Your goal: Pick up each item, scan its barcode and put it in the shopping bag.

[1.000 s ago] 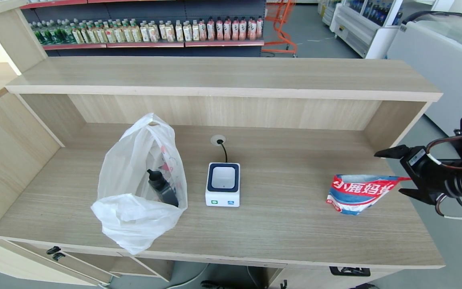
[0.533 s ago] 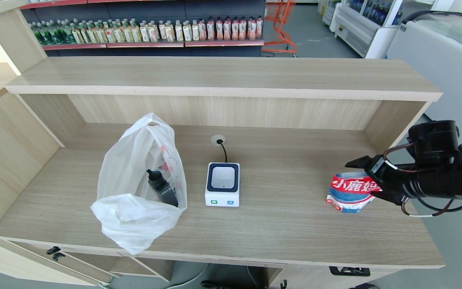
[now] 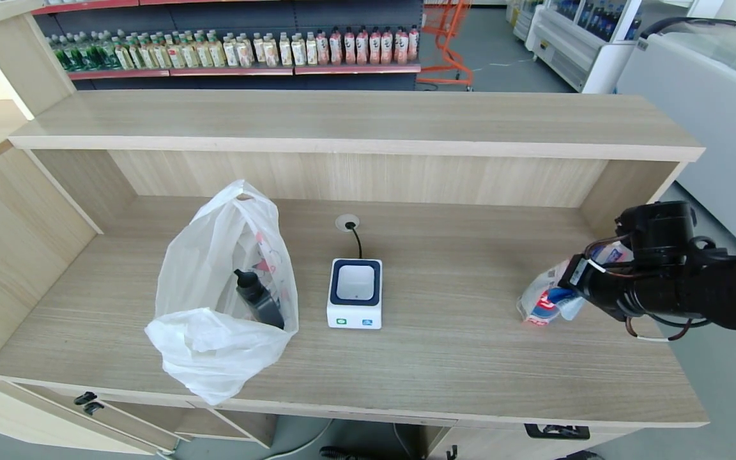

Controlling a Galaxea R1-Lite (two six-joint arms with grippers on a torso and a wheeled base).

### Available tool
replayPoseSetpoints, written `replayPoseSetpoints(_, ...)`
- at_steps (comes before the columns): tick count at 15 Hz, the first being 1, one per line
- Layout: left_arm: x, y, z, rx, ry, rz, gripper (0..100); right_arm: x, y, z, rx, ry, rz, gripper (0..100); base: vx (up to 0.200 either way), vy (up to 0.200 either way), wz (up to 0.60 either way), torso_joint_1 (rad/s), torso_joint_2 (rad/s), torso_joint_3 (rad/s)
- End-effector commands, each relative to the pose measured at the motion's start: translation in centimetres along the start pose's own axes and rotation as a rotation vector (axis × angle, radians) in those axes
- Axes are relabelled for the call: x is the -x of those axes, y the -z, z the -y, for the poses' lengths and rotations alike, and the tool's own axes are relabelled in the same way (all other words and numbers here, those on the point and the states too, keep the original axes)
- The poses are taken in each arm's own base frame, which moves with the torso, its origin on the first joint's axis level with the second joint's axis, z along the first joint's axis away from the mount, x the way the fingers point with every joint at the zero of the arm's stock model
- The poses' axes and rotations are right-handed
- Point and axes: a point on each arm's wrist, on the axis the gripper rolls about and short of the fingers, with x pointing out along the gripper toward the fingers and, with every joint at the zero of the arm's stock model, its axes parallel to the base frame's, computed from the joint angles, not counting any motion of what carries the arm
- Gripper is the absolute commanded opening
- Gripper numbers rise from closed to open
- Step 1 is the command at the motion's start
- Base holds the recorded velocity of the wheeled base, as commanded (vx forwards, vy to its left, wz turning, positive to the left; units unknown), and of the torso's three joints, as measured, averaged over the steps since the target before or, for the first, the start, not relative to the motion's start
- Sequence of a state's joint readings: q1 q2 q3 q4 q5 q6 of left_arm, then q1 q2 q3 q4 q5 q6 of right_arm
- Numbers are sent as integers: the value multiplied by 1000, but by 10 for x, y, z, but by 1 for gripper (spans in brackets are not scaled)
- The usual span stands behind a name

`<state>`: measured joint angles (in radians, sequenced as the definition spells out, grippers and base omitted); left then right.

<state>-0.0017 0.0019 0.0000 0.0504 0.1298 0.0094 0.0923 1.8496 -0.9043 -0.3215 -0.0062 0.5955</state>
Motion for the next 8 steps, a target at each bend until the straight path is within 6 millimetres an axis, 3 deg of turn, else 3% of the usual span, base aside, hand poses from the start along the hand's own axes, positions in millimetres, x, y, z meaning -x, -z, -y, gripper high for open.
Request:
replayPoseSetpoints(1, 0, 0, 0, 0, -1, 0, 100, 17, -6, -5, 39, -29, 37, 0, 0, 0, 0, 0, 0, 0)
replayPoseSetpoints(3, 0, 0, 0, 0, -1, 0, 100, 46, -15, -15, 111, -133, 73, 0, 0, 0, 0, 0, 0, 0)
replayPoseSetpoints(4, 0, 0, 0, 0, -1, 0, 100, 87, -20, -24, 193, -341, 71, 0, 0, 0, 0, 0, 0, 0)
replayPoseSetpoints(5, 0, 0, 0, 0, -1, 0, 100, 111, -20, -26, 265, -476, 65, 0, 0, 0, 0, 0, 0, 0)
replayPoseSetpoints(8, 0, 0, 0, 0, -1, 0, 100, 152, -11, -29, 415, -829, -35, 0, 0, 0, 0, 0, 0, 0)
